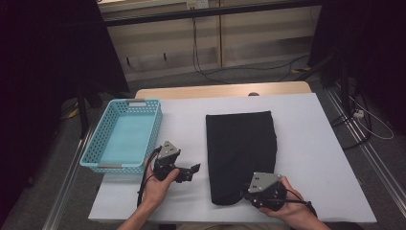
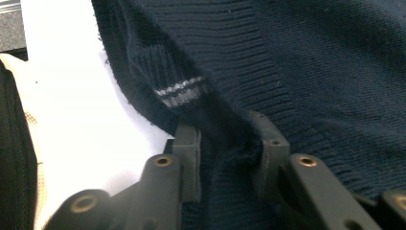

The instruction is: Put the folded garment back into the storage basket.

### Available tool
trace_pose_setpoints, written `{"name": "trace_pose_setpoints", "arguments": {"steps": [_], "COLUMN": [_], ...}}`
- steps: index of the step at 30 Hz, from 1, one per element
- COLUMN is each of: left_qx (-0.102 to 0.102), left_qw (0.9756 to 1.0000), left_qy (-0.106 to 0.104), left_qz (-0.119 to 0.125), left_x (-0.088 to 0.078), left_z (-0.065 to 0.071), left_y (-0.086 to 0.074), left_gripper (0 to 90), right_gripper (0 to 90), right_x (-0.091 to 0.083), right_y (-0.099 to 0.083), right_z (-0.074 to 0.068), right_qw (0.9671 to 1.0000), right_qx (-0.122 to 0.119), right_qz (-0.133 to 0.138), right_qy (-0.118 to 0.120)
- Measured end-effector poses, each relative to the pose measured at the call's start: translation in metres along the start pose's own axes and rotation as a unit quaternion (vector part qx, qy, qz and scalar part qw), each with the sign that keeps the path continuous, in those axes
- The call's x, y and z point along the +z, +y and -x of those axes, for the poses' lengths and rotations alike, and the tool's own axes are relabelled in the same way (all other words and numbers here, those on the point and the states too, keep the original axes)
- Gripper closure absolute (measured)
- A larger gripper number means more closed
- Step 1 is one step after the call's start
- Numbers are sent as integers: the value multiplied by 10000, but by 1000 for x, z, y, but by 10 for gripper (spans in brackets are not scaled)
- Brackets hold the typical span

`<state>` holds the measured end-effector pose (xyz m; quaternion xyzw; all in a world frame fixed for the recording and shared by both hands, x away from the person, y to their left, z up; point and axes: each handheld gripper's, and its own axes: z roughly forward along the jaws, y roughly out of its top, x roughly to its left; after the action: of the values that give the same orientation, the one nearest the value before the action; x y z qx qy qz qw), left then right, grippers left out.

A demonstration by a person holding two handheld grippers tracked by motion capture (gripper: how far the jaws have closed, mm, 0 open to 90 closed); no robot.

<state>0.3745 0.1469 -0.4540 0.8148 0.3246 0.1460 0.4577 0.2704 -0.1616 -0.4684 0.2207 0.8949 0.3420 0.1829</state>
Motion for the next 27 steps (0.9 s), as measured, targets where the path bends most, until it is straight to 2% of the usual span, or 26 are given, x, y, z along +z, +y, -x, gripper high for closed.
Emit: {"name": "trace_pose_setpoints", "arguments": {"steps": [9,18,24,27], "left_qx": [-40,-13,15,-34], "left_qw": [9999,9999,9999,9998], "left_qy": [67,97,51,39], "left_qz": [71,74,122,184], "left_x": [0,3,9,12], "left_z": [-3,-2,-4,-7], "left_y": [3,8,17,23], "left_gripper": [50,53,54,54], "right_gripper": [762,767,768,768], "right_x": [-1,-3,-7,-9], "right_y": [3,7,8,8], "right_z": [4,-5,-11,-14], "right_qw": [9988,9984,9975,9969], "right_qx": [354,206,123,89], "right_qz": [207,301,354,367], "right_qy": [269,438,601,686]}}
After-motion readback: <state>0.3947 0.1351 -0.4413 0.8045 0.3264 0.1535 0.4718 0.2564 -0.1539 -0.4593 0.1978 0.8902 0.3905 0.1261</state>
